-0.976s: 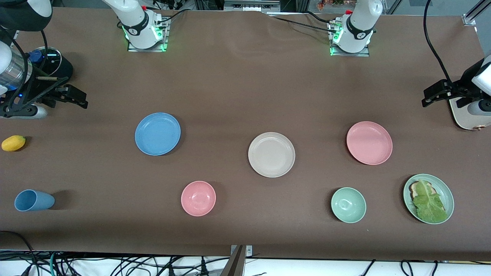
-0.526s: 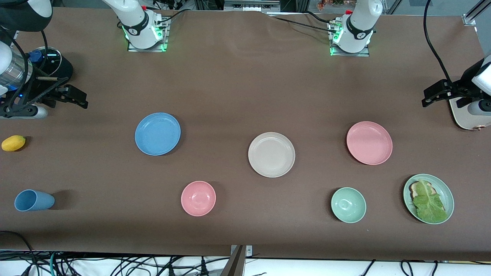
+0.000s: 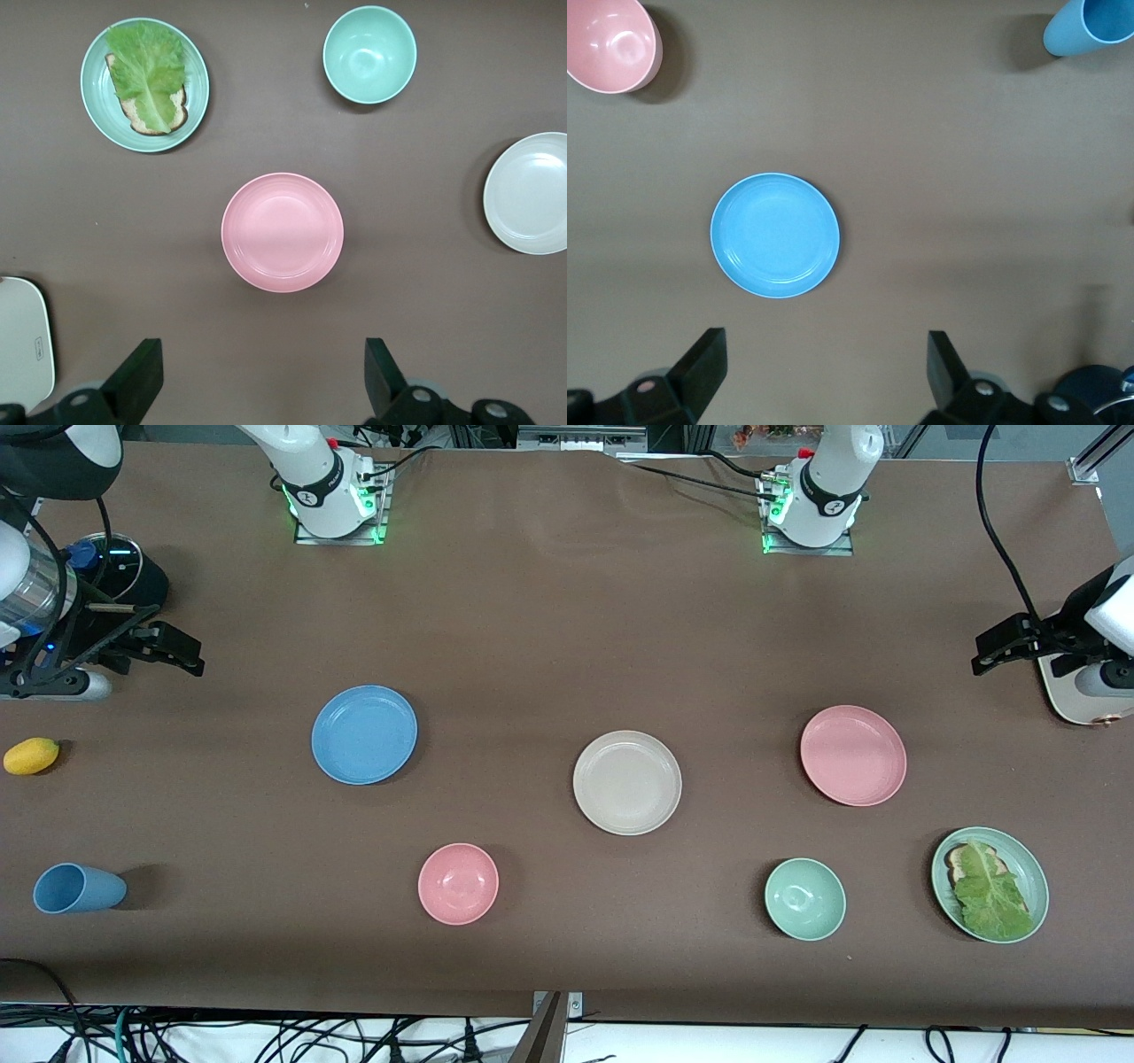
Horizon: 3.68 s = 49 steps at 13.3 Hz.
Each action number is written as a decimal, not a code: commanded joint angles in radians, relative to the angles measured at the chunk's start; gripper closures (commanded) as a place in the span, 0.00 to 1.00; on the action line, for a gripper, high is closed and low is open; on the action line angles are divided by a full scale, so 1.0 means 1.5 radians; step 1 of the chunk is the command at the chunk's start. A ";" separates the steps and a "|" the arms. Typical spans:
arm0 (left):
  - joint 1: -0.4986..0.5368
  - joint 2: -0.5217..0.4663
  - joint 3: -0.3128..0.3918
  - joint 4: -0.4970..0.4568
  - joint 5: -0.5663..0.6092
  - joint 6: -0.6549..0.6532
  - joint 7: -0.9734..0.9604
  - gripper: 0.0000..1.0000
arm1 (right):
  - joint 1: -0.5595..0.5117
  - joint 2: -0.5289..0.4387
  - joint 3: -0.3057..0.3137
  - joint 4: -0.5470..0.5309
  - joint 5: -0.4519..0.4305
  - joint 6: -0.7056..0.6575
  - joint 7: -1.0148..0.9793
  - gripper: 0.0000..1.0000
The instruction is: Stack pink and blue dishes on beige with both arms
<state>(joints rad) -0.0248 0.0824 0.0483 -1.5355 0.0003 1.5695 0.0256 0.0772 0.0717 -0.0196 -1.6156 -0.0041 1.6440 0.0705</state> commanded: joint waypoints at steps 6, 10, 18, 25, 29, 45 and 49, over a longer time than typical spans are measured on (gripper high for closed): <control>0.025 0.111 0.007 0.010 0.001 -0.005 0.001 0.00 | -0.001 -0.008 -0.001 -0.008 -0.004 0.005 -0.013 0.00; 0.055 0.149 0.006 -0.042 -0.001 0.092 0.004 0.00 | -0.001 -0.007 -0.001 -0.006 -0.004 0.007 -0.015 0.00; 0.106 0.129 0.003 -0.314 -0.005 0.427 0.069 0.00 | -0.001 -0.007 0.000 -0.005 -0.012 0.007 -0.015 0.00; 0.115 0.217 0.003 -0.381 -0.010 0.591 0.069 0.00 | -0.001 -0.006 0.000 -0.008 -0.013 0.007 -0.015 0.00; 0.119 0.254 0.003 -0.376 -0.010 0.601 0.069 0.00 | -0.001 -0.006 0.000 -0.008 -0.013 0.007 -0.015 0.00; 0.111 0.231 -0.017 -0.242 -0.073 0.369 0.092 1.00 | -0.001 -0.006 -0.001 -0.008 -0.014 0.008 -0.017 0.00; 0.111 0.215 -0.039 -0.150 -0.120 0.210 0.091 1.00 | -0.001 -0.006 -0.001 -0.008 -0.014 0.008 -0.017 0.00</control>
<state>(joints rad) 0.1411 0.4228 -0.0089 -1.7971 -0.1163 1.9548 0.1459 0.0770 0.0727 -0.0221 -1.6160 -0.0128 1.6477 0.0600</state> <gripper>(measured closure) 0.947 0.000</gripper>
